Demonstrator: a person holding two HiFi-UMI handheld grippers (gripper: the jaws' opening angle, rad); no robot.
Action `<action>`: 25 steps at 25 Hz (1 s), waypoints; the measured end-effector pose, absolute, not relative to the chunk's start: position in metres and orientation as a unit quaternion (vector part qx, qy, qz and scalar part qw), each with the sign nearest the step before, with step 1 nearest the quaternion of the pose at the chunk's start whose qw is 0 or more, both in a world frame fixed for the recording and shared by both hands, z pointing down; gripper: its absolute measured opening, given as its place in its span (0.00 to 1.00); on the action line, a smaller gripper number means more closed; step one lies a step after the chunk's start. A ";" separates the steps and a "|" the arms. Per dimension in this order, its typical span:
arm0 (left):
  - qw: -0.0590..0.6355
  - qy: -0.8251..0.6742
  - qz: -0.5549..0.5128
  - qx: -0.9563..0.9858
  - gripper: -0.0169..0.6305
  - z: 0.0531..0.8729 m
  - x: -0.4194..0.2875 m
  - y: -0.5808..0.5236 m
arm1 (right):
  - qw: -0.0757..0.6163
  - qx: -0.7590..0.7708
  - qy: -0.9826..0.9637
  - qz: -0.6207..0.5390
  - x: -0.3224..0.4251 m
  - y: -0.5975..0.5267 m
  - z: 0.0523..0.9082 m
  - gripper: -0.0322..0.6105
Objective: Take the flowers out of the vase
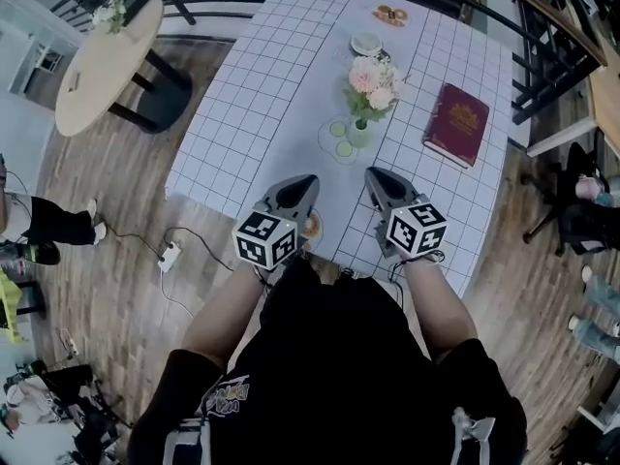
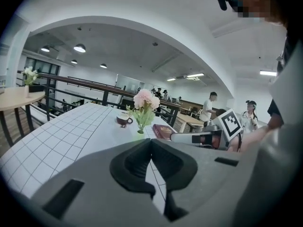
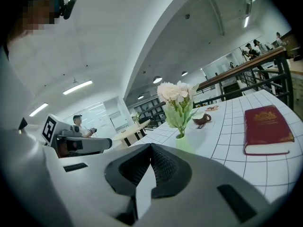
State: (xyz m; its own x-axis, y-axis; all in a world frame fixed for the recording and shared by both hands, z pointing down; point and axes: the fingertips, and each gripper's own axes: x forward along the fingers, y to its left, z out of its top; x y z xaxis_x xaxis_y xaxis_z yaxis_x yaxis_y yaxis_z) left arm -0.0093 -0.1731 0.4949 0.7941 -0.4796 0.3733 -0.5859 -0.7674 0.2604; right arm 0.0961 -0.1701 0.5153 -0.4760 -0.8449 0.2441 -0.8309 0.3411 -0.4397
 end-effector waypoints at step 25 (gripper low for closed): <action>0.143 -0.059 0.227 0.961 0.40 0.551 0.094 -0.292 | 0.040 -0.667 0.683 -0.296 0.105 -0.188 0.557 0.08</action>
State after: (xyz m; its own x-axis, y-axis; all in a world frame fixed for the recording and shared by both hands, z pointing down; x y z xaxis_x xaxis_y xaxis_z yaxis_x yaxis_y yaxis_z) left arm 0.0935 -0.2917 0.5514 0.8897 -0.0486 0.4539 -0.1789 -0.9519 0.2487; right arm 0.1051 -0.1878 0.5566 -0.1068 -0.9347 0.3391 -0.8868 -0.0647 -0.4575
